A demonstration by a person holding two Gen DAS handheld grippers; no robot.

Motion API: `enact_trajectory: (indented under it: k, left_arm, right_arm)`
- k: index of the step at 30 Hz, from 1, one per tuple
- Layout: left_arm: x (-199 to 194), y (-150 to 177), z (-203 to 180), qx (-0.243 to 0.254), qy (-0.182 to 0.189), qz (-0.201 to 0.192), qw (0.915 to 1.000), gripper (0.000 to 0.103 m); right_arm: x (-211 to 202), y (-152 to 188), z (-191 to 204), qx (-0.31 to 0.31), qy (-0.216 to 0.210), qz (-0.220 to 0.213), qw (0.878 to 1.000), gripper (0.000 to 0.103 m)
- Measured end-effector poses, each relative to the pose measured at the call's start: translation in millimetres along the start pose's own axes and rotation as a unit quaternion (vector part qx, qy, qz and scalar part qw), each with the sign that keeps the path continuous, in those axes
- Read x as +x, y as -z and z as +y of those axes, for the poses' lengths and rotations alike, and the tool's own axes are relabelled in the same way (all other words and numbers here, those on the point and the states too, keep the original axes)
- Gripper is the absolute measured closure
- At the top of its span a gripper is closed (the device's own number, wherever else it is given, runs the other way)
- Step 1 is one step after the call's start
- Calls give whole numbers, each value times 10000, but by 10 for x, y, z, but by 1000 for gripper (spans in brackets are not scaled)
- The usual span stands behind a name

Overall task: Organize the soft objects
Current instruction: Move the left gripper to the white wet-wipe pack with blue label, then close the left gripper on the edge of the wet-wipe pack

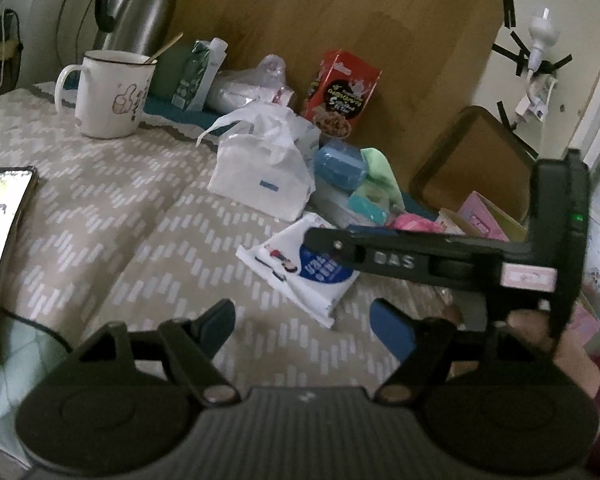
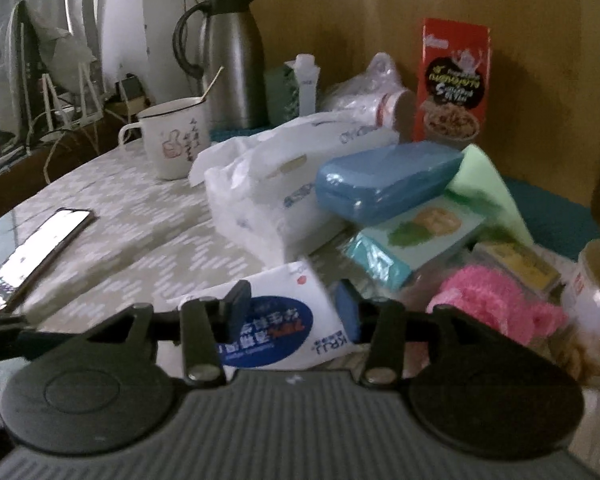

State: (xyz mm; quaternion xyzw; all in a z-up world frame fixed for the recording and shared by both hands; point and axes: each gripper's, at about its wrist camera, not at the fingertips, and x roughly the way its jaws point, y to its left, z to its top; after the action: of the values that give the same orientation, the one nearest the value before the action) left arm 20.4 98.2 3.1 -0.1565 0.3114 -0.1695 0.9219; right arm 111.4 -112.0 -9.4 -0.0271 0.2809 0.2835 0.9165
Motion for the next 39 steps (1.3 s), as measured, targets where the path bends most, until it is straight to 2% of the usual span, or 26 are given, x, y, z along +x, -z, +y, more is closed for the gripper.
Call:
enact_trajectory:
  k: [9,11,12,13,18,22,25,27,29,30,33,39]
  left_arm:
    - [38,28,-11,-9,-105,134,9999,27]
    - [49,41,-49,88,-172,128,9997,28]
    - [61,46,-73,144,-192,128,9996,28]
    - [68,46,-84,145,-168,133,9997,28]
    - [15,10,-119,139,-146,43,9998,25]
    - [-73,-55,-129,87,-123,-116,9998,25]
    - [-43,-89,-121,4,-175,-90,9998,25]
    - [2,-84,-101,-72,-252,-23,9997,29]
    - [53,-72,-62,-162,-308,51,9994,43]
    - [75,-62,-40,-201,-327,92,9992,44]
    - [106,-38,12,-246,-331,161,9990,45]
    - [111,-35,-7,-209,-289,184,9992,43]
  right_arm:
    - [-413,326,-17,512,-183,50,9985,53]
    - [-507,436,14,547,-470,138,9973,54]
    - [-562,480,48,485,-477,110,9976,60]
    - [-593,496,64,410,-442,105,9981,60]
    - [-736,455,-30,455,-372,-228,9980,57]
    - [-639,375,-76,411,-332,-236,9983,57]
    - [-481,290,-121,539,-419,-202,9975,57]
    - [-324,242,-150,653,-490,-45,9967,55]
    - [-241,246,-132,687,-408,51,9968,56]
    - [-251,245,-116,679,-432,42,9967,61]
    - [-334,277,-54,547,-576,30,9968,93]
    - [-558,435,18,346,-524,-11,9980,93]
